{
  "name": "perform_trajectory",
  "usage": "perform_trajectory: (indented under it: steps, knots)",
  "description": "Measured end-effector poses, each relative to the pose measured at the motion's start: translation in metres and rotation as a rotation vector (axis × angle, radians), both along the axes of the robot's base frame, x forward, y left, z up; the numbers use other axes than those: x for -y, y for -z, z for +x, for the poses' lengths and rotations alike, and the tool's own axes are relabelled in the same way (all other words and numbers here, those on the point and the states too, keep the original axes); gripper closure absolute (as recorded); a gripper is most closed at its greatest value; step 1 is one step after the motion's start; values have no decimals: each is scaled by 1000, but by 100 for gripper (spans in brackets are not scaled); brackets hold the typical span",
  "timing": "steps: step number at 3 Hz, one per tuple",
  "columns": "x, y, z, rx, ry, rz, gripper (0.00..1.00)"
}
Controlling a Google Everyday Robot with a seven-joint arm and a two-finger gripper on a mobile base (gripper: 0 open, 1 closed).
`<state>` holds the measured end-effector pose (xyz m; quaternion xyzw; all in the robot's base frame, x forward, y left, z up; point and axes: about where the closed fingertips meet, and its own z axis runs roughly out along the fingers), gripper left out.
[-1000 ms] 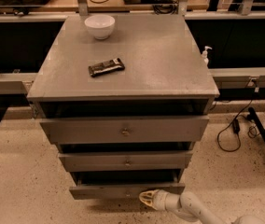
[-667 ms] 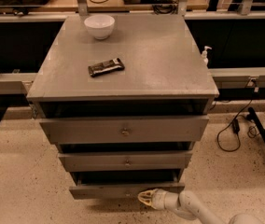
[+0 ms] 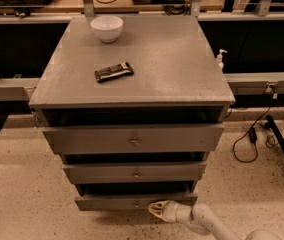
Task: Close bottom drawer
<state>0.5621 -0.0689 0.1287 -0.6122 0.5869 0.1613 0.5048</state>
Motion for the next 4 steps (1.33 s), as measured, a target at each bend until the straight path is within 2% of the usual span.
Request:
perform_trajectory:
  steps: [2, 3, 4]
  knots:
    - [-2, 3, 8, -1, 4, 3, 100]
    - [-7, 3, 27, 11, 14, 20, 100]
    - [-8, 3, 24, 11, 14, 20, 100]
